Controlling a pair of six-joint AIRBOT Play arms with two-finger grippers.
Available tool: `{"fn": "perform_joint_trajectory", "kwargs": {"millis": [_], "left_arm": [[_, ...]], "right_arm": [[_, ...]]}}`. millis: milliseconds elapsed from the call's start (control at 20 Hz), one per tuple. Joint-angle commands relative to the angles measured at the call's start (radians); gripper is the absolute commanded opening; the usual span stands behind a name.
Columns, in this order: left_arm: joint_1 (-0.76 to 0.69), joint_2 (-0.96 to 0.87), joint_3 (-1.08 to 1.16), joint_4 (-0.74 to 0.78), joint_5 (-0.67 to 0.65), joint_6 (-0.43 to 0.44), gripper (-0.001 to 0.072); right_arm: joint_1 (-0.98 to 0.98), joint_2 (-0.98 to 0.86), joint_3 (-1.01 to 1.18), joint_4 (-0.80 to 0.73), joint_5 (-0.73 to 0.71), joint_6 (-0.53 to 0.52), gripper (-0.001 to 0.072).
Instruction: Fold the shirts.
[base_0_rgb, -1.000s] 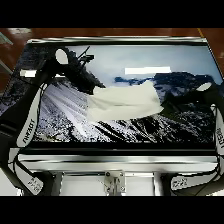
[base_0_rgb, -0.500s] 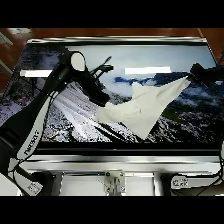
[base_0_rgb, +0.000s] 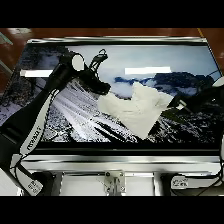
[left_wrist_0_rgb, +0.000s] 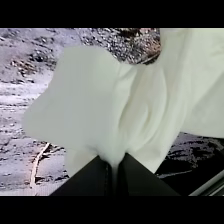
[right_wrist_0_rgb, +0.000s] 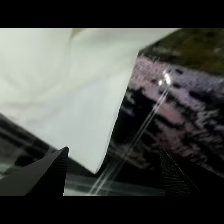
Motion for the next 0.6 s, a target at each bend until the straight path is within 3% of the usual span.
{"fn": "perform_joint_trajectory", "kwargs": {"millis": [0, 200, 550], "left_arm": [[0.027, -0.002, 0.001, 0.007, 0.079, 0.023, 0.0048], [0.021, -0.002, 0.001, 0.007, 0.082, 0.047, 0.0048], [0.022, -0.002, 0.001, 0.007, 0.083, 0.052, 0.0048]], "right_arm": [[0.039, 0.066, -0.304, 0.069, -0.125, -0.014, 0.0678], [0.159, 0.066, -0.423, 0.102, -0.211, 0.021, 0.0677], [0.394, 0.066, -0.444, 0.090, -0.385, 0.166, 0.0678]]}}
